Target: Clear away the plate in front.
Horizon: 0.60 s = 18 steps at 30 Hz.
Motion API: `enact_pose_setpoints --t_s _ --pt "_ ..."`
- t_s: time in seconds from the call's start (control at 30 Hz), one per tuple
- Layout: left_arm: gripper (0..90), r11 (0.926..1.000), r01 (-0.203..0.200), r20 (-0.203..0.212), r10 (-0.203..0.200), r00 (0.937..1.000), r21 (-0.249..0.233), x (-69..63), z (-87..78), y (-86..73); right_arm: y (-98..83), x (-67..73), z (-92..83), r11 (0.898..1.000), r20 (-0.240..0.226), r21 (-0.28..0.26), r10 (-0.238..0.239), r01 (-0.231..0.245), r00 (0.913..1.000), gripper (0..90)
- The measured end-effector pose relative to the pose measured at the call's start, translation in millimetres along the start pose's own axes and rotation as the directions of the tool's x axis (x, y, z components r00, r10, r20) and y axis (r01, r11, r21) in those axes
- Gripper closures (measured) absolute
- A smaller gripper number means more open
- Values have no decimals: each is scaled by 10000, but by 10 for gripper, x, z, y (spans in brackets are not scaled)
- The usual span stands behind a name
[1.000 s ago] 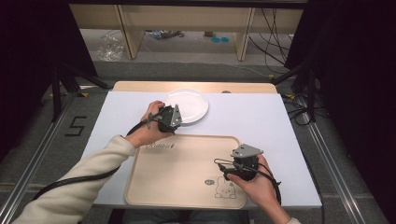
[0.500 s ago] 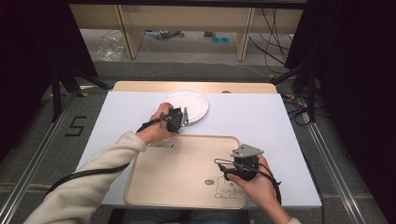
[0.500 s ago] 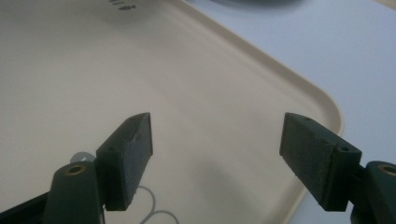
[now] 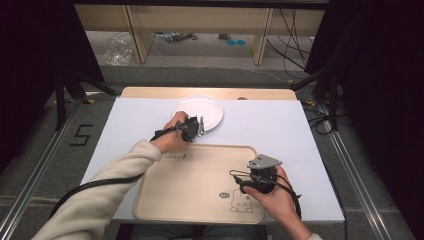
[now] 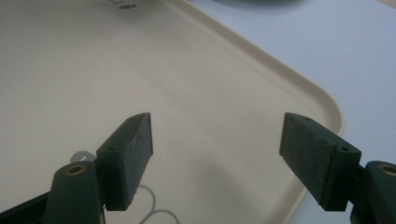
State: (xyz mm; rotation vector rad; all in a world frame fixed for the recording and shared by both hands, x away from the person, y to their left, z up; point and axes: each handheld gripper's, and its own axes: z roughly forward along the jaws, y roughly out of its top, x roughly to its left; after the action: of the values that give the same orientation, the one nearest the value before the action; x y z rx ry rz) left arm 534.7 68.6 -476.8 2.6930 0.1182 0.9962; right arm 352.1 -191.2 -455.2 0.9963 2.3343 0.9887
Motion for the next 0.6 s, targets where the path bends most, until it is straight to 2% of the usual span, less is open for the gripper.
enact_pose_setpoints --t_s 0.1,0.13,0.3,0.33,0.37,0.5,0.6 --pt "535 9999 -143 39 143 9999 60 -15 26 8 4 8 -4 9999 -44 39 148 -148 9999 268" --pt "570 9997 -218 28 218 9998 86 -13 37 12 0 -1 3 10000 -8 -9 -30 30 10000 269" --pt "639 9987 -482 50 481 9988 146 -35 50 29 -2 -1 2 10000 -33 25 -4 4 10000 269" --pt "677 9984 -545 49 544 9985 153 -46 54 32 1 7 -3 9998 -96 86 165 -165 9998 270" --pt "677 9981 -590 19 590 9983 149 -56 58 36 1 7 -3 9998 -96 86 165 -165 9998 270" --pt "768 9960 -872 10 872 9962 216 -78 66 52 -4 0 5 10000 -77 40 0 1 10000 271" --pt "780 9948 -977 -81 980 9952 275 -98 75 59 -5 -6 9 10000 -78 4 -72 73 9999 272"
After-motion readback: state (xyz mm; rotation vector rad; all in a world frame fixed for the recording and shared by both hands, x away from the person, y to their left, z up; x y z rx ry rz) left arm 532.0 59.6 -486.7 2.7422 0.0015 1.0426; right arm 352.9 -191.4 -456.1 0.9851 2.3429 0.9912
